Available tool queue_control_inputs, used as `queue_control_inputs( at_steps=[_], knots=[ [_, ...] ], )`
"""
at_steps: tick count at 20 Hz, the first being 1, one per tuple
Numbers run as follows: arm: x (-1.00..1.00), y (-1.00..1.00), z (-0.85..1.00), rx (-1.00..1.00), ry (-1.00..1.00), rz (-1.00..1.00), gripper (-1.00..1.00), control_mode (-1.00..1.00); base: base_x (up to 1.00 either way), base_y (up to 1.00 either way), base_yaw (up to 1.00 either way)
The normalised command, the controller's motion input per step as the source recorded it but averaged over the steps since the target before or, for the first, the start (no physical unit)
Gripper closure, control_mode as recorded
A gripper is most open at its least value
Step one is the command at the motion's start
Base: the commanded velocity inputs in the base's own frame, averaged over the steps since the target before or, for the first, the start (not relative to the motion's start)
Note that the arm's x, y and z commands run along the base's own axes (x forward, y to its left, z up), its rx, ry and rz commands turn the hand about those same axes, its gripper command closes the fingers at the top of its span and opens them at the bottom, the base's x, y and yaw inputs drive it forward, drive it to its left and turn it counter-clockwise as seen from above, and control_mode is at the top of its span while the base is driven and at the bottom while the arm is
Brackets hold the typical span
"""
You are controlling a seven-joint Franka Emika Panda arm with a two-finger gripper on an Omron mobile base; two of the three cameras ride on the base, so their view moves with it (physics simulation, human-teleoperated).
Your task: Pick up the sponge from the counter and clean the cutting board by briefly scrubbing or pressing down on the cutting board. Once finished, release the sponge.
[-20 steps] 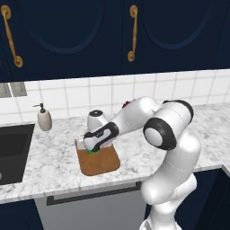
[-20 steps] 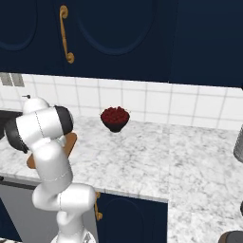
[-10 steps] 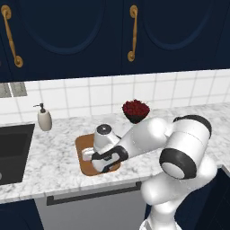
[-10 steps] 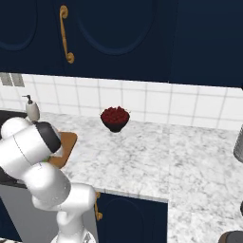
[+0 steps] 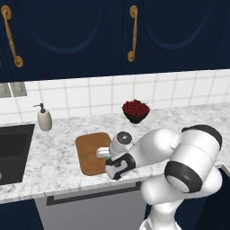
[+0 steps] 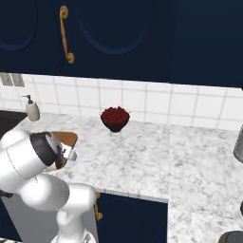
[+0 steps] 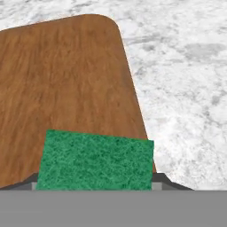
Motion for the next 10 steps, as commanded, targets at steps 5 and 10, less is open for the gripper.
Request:
queue_control_inputs(
  at_steps=[5, 10],
  knots=[
    [0.56, -0.01, -0.46, 0.0, -0.12, -0.19, 1.0, -1.0, 0.0, 0.0, 0.0],
    [0.56, -0.15, -0.29, 0.0, -0.1, -0.16, 1.0, -1.0, 0.0, 0.0, 0.0]
  ],
)
